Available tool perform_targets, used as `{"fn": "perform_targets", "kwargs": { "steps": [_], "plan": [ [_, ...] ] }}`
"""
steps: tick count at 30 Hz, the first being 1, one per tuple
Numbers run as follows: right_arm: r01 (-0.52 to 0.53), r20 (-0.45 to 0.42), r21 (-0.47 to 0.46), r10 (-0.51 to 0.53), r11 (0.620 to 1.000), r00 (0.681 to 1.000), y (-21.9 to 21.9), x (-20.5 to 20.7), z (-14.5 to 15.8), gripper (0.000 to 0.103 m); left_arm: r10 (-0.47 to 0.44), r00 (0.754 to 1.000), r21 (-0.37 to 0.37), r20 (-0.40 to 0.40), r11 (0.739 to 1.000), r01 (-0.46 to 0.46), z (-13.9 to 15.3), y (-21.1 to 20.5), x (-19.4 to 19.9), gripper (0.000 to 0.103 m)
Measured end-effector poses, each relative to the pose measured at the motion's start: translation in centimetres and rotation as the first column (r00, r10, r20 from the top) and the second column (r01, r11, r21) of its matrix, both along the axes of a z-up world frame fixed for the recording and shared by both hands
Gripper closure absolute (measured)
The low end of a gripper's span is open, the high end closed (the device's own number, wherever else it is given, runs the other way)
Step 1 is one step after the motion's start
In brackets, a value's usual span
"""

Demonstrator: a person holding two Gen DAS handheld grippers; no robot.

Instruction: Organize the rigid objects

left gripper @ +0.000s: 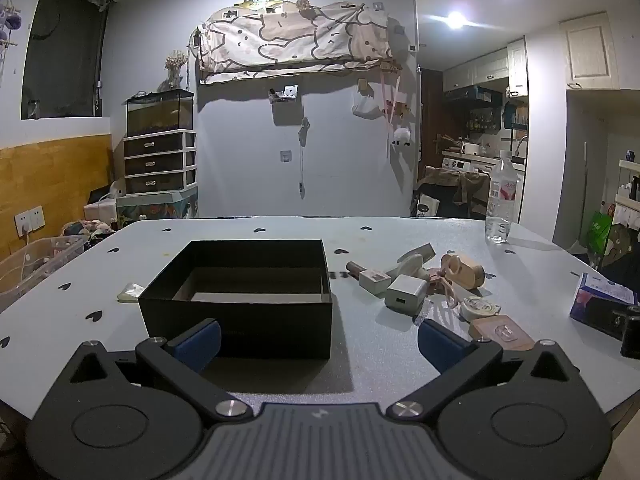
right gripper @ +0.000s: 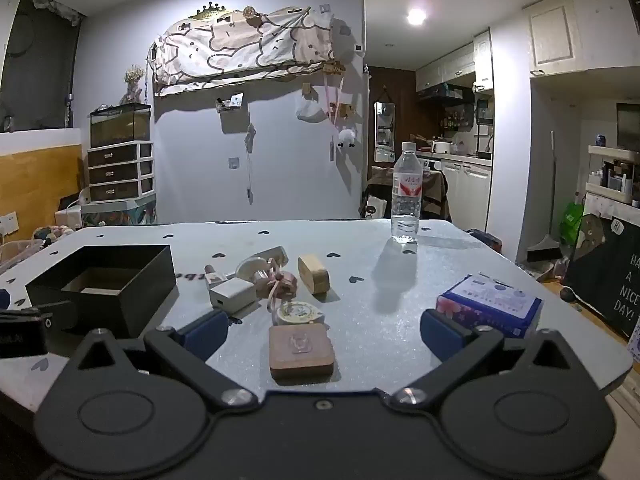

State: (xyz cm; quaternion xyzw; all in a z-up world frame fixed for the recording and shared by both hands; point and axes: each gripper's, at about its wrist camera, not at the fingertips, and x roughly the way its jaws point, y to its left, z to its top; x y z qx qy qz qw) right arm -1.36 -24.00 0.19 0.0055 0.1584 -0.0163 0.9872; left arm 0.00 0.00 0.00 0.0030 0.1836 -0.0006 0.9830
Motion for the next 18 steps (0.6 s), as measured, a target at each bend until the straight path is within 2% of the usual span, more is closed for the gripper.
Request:
{"fn": "perform_targets", "kwargs": {
  "steps": [18],
  "plan": [
    [0.001, -0.007, 0.002, -0.001, 1.000, 1.000, -0.13, -0.02, 0.10, 0.000, 0.000, 1.000, 0.012, -0.004, 1.000, 0.000, -0.01, -0.02, 0.02, 0.000]
  ]
}}
